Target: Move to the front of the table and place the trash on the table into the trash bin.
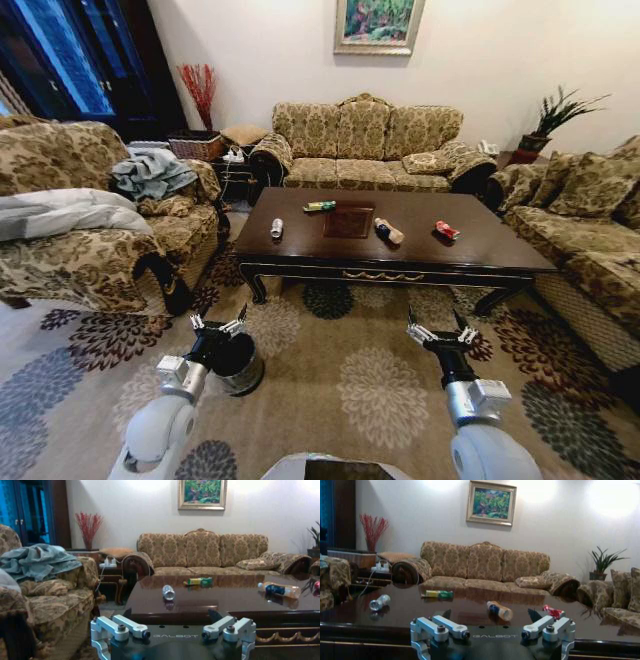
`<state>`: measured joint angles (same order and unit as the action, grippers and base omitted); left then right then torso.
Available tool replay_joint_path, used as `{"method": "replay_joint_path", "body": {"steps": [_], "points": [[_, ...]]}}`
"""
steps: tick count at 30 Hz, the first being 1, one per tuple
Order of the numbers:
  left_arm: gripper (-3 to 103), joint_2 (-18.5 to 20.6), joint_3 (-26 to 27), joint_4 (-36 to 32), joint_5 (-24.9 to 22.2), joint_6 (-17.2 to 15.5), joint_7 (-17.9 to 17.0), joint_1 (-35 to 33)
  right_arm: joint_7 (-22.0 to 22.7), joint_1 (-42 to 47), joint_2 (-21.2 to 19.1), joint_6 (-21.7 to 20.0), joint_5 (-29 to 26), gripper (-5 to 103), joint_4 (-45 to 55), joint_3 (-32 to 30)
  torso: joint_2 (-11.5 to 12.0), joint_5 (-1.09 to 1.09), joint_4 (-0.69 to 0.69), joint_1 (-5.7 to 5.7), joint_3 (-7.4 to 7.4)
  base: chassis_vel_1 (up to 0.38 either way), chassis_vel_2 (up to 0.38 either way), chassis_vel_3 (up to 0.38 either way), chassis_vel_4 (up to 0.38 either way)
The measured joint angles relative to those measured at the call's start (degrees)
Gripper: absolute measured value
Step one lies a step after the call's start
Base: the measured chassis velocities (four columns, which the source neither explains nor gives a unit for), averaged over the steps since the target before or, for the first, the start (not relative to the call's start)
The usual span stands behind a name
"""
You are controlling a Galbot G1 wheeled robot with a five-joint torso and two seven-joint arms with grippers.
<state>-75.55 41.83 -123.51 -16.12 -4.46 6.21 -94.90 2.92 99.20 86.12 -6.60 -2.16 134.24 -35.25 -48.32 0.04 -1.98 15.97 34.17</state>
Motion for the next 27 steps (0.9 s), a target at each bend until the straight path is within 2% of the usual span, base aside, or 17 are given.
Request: {"method": "replay_joint_path", "body": {"steps": [6,11,27], "points": [[100,0.41,0.01,1.49,-0.1,0.69,0.24,-0.02,0.75,-0.48,0.7,-0.36,0.35,100,-0.37,0.96,1.32,-0.08,0.01,-0.64,-0.7,0.004,0.007,-0.001,-0.014],[100,0.31,-0.27,2.41,-0.1,1.37,0.3,-0.25,1.05,-0.98,1.43,-0.54,1.7,100,-0.59,1.66,2.39,-0.05,0.01,-1.07,-1.32,-0.032,-0.038,0.016,0.022],[100,0.75,-0.74,6.59,-0.89,4.84,0.71,-0.82,0.93,2.7,1.19,2.24,2.76,100,-1.11,0.69,6.69,-0.03,0.0,-2.86,-3.81,0.0,0.0,0.0,0.0]]}}
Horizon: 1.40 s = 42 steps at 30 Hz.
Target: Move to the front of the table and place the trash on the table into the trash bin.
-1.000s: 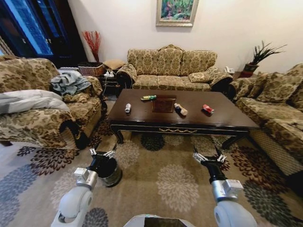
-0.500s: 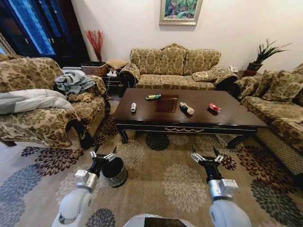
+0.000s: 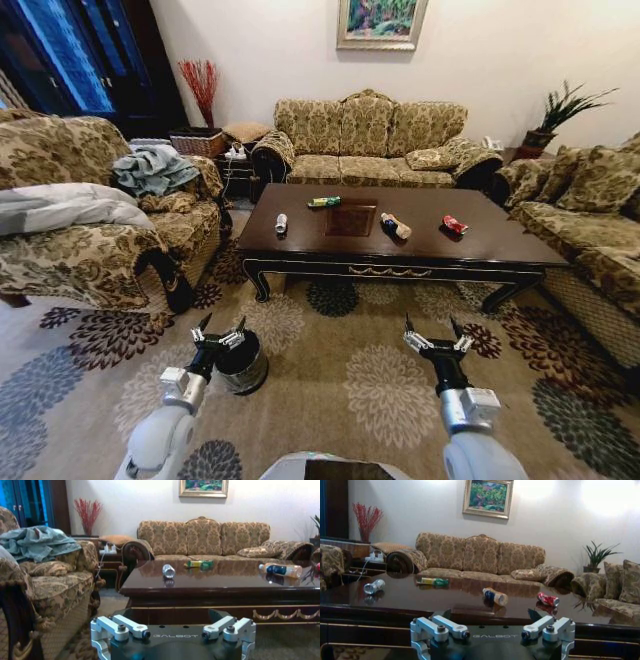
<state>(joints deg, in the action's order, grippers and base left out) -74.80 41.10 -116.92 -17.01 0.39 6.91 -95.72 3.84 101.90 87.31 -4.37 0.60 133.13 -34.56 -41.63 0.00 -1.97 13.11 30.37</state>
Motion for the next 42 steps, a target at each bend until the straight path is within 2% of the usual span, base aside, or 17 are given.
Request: {"method": "replay_joint_path", "body": {"steps": [13,16,18,19,22,27,42], "points": [[100,0.57,0.33,1.58,-1.94,2.12,0.34,0.92,-0.28,0.94,-0.16,0.43,0.16,100,0.28,-0.85,3.27,0.0,0.01,-1.4,-1.88,0.0,0.0,0.0,0.0],[100,0.62,0.45,2.14,-2.91,3.29,0.63,1.01,-1.82,0.84,-0.29,1.29,0.06,100,0.12,-1.15,4.03,0.0,0.0,-1.72,-2.33,0.0,0.0,0.0,0.0],[100,0.69,0.56,2.47,-3.38,4.12,0.8,1.13,-4.44,0.5,-0.45,3.0,-0.8,100,-0.57,-1.87,4.53,0.0,0.0,-1.93,-2.63,0.0,0.0,0.0,0.0],[100,0.8,0.65,2.8,-3.88,4.74,0.87,1.44,-7.83,-0.72,-1.17,4.48,-1.71,100,-2.21,-3.01,5.23,0.0,0.01,-2.22,-3.02,0.0,0.0,0.0,0.0],[100,0.99,0.66,2.83,-4.41,4.86,0.87,1.9,-7.75,-2.19,-2.01,4.44,-2.29,100,-3.2,-3.21,5.84,-0.01,0.0,-2.45,-3.38,0.0,0.0,0.0,0.0],[100,1.37,0.84,2.8,-5.33,4.75,0.7,3.14,-6.49,-4.01,-1.86,1.88,-2.35,100,-3.24,-2.71,7.15,-0.01,0.0,-2.98,-4.15,0.0,0.0,0.0,0.0],[100,2.89,0.54,5.7,-5.4,4.74,0.8,4.09,-6.03,-3.51,0.28,1.68,-1.46,100,-3.96,-1.89,10.74,0.0,0.0,-4.35,-6.39,0.0,0.0,0.0,0.0]]}}
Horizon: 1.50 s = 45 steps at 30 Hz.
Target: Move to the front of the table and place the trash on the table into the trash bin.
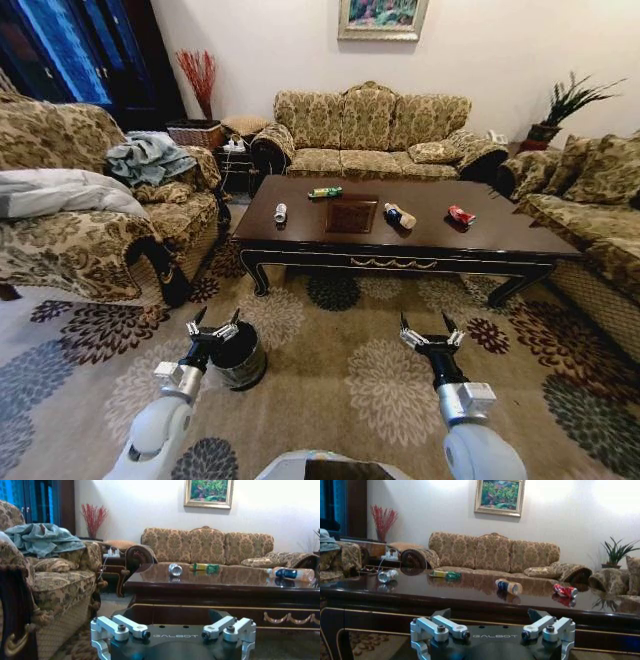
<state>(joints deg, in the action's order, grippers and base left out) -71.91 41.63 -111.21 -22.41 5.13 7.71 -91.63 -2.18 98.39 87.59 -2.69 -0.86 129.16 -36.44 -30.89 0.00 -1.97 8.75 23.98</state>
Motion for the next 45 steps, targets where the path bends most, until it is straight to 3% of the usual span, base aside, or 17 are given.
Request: {"method": "replay_joint_path", "body": {"steps": [20,23,25,33,36,40,41,43,45], "points": [[100,0.07,-0.38,2.87,0.08,0.92,0.1,0.52,0.45,0.55,0.31,0.3,0.54,100,-0.39,0.01,4.68,0.0,0.0,-1.76,-2.93,0.0,0.0,0.0,0.0],[100,-0.06,-0.48,3.46,0.71,1.78,0.02,0.7,0.53,0.67,0.32,0.25,0.79,100,-0.41,0.02,5.25,0.0,0.0,-1.95,-3.31,0.0,0.0,0.0,0.0],[100,-0.29,-0.49,4.53,1.61,4.21,0.0,1.04,0.5,0.84,0.24,-0.47,1.36,100,-0.3,-0.06,5.77,0.0,0.0,-2.13,-3.65,0.0,0.0,0.0,0.0],[100,-0.29,-0.36,4.44,1.4,4.83,0.01,-0.02,1.97,0.47,0.12,-2.01,2.25,100,0.15,0.61,6.0,-0.01,0.0,-2.21,-3.81,0.0,0.0,0.0,0.0],[100,-0.03,-0.55,4.87,0.55,3.85,-0.04,-0.18,2.45,0.55,0.25,-2.14,2.64,100,0.25,1.01,5.96,-0.01,0.0,-2.2,-3.78,0.0,0.0,0.0,0.0],[100,1.98,-1.71,8.06,-0.66,-1.44,-0.94,0.89,2.28,0.91,0.58,-1.28,3.73,100,-0.01,1.16,5.82,0.01,0.0,-2.15,-3.7,0.062,0.071,-0.086,-0.068],[100,1.98,-1.71,8.06,-0.66,-1.44,-0.94,0.89,2.28,0.91,0.58,-1.28,3.73,100,-0.01,1.16,5.82,0.01,0.0,-2.15,-3.7,0.084,0.09,-0.121,-0.102],[100,4.77,-2.84,9.93,-2.1,-7.06,-1.3,1.95,2.03,1.21,0.69,0.91,3.82,100,-0.73,1.17,5.74,-0.02,0.0,-2.12,-3.66,0.133,0.143,-0.123,-0.12],[100,5.45,-3.14,10.49,-2.48,-8.45,-1.44,2.49,2.03,1.32,0.72,1.46,3.82,100,-0.96,1.18,5.72,-0.01,-0.01,-2.11,-3.65,0.126,0.15,-0.125,-0.126]]}}
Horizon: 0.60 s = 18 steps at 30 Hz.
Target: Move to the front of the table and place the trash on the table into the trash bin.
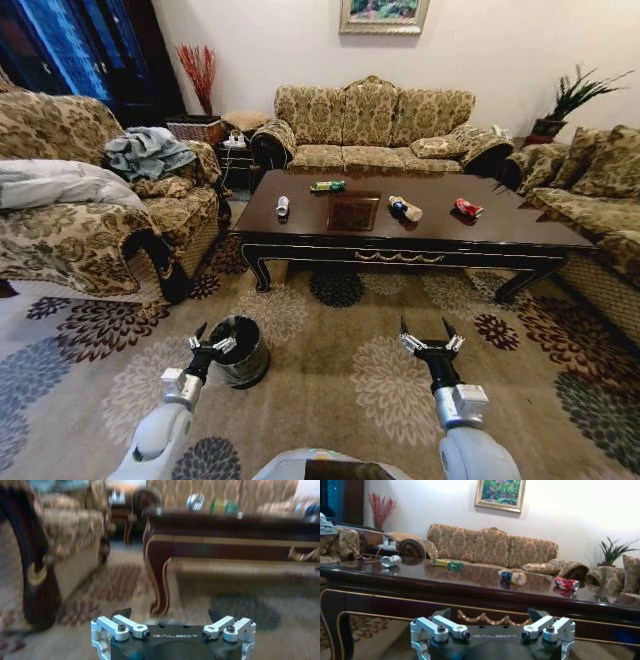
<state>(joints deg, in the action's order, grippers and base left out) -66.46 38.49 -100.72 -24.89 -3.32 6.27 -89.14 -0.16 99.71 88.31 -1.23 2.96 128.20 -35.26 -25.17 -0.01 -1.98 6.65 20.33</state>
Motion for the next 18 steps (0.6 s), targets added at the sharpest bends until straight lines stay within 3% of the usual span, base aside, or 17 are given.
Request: {"method": "replay_joint_path", "body": {"steps": [2,4,7,8,9,11,12,18], "points": [[100,1.5,-0.11,2.01,-0.46,-3.7,-0.72,1.88,-0.11,-0.1,-0.15,0.65,-0.07,100,-0.73,0.19,-0.06,0.06,0.03,0.03,0.04,0.138,0.112,-0.112,-0.114],[100,1.76,0.3,2.6,-0.67,-4.31,-0.9,2.0,-0.39,-0.53,-0.37,0.64,-0.1,100,-1.15,0.38,-0.08,0.05,0.03,0.04,0.06,0.081,0.097,-0.109,-0.063],[100,3.42,1.49,4.4,-1.96,-9.18,-1.02,2.4,-1.36,-2.06,-1.16,0.31,-0.33,100,-2.59,0.78,-0.14,0.0,-0.03,0.06,0.1,0.011,0.012,-0.023,-0.004],[100,3.42,1.49,4.4,-1.96,-9.18,-1.02,2.4,-1.36,-2.06,-1.16,0.31,-0.33,100,-2.59,0.78,-0.14,0.0,-0.03,0.06,0.1,0.0,0.0,0.0,0.0],[100,4.5,0.85,5.22,-3.24,-13.4,-0.85,3.62,-1.38,-2.08,-1.24,0.25,-0.67,100,-3.02,0.63,-0.18,-0.04,-0.01,0.07,0.12,0.0,0.0,0.0,0.0],[100,4.64,0.6,5.48,-3.72,-14.47,-0.69,4.05,-1.37,-2.12,-1.28,0.23,-0.8,100,-3.14,0.55,-0.19,-0.03,0.0,0.07,0.13,0.0,0.0,0.0,0.0],[100,4.7,-0.23,6.42,-5.27,-17.27,-0.32,5.54,-1.17,-2.37,-1.46,0.05,-1.25,100,-3.46,0.4,-0.21,0.01,0.0,0.08,0.14,0.0,0.0,0.0,0.0],[100,4.36,-1.68,10.04,-6.66,-20.1,0.41,10.22,0.41,-2.96,-2.31,-1.5,-3.4,100,-3.52,-0.46,-0.26,0.03,0.02,0.11,0.18,0.0,0.0,0.0,0.0]]}}
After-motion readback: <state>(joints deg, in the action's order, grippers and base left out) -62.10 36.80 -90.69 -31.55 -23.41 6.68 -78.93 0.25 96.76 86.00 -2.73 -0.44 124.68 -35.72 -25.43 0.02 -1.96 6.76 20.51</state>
